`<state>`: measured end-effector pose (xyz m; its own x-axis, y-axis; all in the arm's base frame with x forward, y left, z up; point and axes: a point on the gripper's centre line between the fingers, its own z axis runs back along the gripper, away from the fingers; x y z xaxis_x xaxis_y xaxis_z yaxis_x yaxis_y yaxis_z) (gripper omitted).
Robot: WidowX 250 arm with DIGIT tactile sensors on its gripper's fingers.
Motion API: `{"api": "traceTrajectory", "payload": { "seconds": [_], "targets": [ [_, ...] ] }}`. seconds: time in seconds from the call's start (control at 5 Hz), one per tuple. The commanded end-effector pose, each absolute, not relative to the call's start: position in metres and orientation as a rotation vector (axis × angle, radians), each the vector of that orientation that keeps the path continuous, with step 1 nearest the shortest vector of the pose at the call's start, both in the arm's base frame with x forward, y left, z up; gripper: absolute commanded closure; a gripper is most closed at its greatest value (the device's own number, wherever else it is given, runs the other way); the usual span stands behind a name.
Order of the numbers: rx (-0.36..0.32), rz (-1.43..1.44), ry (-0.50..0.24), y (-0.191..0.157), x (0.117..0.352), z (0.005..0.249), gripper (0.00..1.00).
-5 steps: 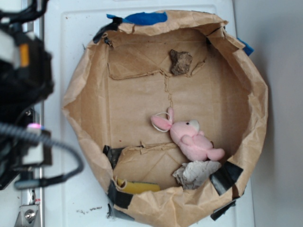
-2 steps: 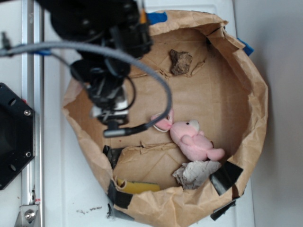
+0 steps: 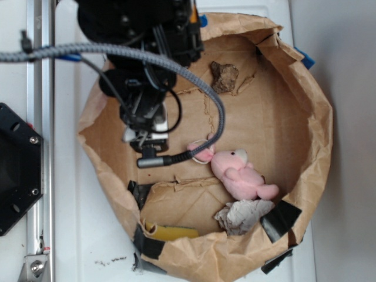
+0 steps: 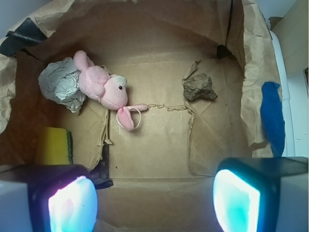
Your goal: Grab the rock.
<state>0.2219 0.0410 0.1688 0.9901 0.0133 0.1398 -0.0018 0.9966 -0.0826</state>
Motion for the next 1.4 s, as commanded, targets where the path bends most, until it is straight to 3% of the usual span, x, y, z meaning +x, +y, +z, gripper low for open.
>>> {"api": "traceTrajectory", "payload": {
  "seconds": [0.0,0.2,0.6,0.8,1.2],
  "targets": [
    [-0.06,0.045,-0.227,0.044,0.227,0.169,0.0],
    [-0.049,0.055,-0.207,0.042,0.248,0.157,0.0],
    [-0.096,0.074,-0.157,0.043,0.279,0.139,0.0],
    [-0.107,0.058,-0.167,0.037,0.286,0.135,0.0],
    [-0.051,0.11,-0.232,0.02,0.297,0.115,0.0]
  ]
}}
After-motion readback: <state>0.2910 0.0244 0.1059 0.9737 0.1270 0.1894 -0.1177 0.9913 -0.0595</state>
